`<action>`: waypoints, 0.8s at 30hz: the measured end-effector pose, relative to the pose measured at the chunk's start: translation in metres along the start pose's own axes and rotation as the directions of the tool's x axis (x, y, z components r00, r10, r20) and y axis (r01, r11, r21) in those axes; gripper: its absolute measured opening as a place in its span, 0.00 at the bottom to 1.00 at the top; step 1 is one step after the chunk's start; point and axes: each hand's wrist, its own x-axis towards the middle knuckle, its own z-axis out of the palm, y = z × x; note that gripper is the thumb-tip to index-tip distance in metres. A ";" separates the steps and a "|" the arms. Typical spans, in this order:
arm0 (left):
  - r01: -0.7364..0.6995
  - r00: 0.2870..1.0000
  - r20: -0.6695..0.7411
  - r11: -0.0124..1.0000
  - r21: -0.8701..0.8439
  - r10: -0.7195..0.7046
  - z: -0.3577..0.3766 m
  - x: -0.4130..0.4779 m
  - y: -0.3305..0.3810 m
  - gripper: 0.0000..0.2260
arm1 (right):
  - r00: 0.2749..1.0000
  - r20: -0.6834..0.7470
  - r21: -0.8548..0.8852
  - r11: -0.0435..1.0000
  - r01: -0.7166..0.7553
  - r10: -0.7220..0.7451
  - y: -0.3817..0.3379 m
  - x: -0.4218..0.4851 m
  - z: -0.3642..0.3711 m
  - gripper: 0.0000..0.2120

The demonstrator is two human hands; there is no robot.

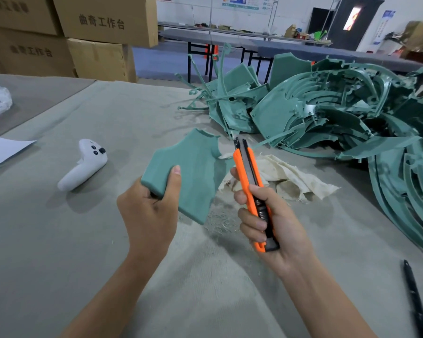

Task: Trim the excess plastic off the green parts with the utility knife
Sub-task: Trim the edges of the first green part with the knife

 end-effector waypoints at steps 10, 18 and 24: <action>-0.271 0.961 0.042 0.961 -0.059 0.273 -0.001 -0.002 0.004 0.07 | 0.893 -0.162 -0.591 0.766 0.253 -0.421 0.007 -0.004 0.001 0.05; -0.635 0.767 0.030 0.765 -0.112 0.641 -0.004 0.002 -0.010 0.12 | 0.828 -0.248 -0.532 0.785 0.318 -0.503 0.001 -0.003 -0.004 0.12; -0.628 0.773 0.017 0.769 -0.121 0.634 -0.003 0.001 -0.010 0.15 | 0.818 -0.237 -0.510 0.784 0.354 -0.524 -0.001 -0.002 -0.007 0.06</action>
